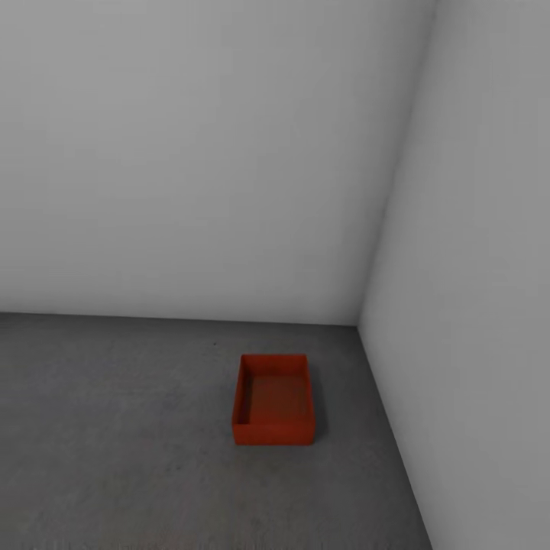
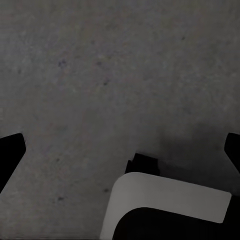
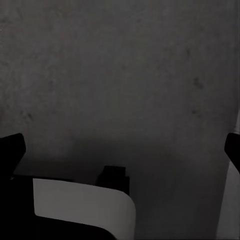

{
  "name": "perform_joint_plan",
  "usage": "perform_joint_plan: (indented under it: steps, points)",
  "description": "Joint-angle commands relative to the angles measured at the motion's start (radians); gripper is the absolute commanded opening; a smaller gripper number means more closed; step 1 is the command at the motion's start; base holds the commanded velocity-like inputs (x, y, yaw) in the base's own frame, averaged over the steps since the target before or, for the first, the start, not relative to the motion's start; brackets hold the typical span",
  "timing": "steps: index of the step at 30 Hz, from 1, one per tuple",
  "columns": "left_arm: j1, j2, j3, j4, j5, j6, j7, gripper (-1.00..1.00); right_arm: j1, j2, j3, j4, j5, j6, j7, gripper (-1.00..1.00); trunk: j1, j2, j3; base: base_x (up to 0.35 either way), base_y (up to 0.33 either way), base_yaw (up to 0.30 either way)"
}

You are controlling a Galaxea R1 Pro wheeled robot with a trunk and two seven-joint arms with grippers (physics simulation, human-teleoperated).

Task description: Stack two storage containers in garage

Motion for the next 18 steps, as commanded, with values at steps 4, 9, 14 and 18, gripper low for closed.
perform_joint_plan:
  steps: [4, 9, 14, 18]
  points:
    - [-0.001, 0.000, 0.000, 0.001, 0.004, -0.004, 0.001, 1.00, -0.002, 0.000, 0.000, 0.004, 0.002, -0.007, 0.002, 1.00, -0.016, 0.028, 0.018, -0.336, 0.000, 0.000]
    - [-0.001, 0.000, 0.000, 0.001, 0.004, -0.004, 0.001, 1.00, -0.002, 0.000, 0.000, 0.004, 0.002, -0.007, 0.002, 1.00, -0.035, 0.063, 0.042, -0.336, 0.000, 0.000]
    - [-0.001, -0.001, 0.000, 0.001, 0.004, -0.004, 0.001, 1.00, -0.002, 0.000, 0.000, 0.004, 0.002, -0.007, 0.002, 1.00, -0.054, 0.098, 0.066, -0.336, 0.000, 0.000]
    - [-0.001, -0.002, 0.000, 0.001, 0.004, -0.004, 0.001, 1.00, -0.002, 0.000, 0.000, 0.004, 0.002, -0.007, 0.002, 1.00, -0.070, 0.126, 0.085, -0.336, 0.000, 0.000]
